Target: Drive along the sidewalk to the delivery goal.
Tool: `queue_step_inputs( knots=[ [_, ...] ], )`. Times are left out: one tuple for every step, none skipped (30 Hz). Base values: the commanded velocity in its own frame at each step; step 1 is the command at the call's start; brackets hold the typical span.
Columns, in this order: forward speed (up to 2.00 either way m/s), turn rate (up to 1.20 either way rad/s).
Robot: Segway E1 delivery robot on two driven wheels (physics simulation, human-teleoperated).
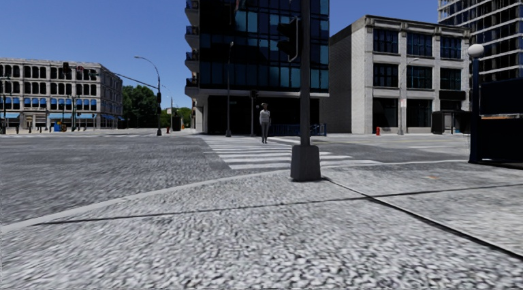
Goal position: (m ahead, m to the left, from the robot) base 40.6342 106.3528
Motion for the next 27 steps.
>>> queue_step_inputs(
  knots=[
    [2.0,0.0],
    [2.0,0.0],
    [2.0,0.0],
    [2.0,0.0],
    [2.0,-0.42],
    [2.0,-0.42],
    [2.0,-0.91],
    [2.0,-1.03],
    [1.99,-1.06],
    [1.99,-1.06],
    [1.98,-1.07],
    [1.97,-1.07],
    [1.97,-1.07],
    [1.97,-1.07],
    [1.96,-1.07],
    [1.96,-1.07],
    [1.96,-1.07],
    [1.96,-1.07],
    [1.96,-1.07],
    [1.96,-1.07],
    [1.96,-1.07],
    [1.96,-1.07],
    [1.96,-1.07],
    [1.95,-1.07],
    [1.9,-1.07],
    [1.9,-1.07],
    [1.8,-1.07]
  ],
)
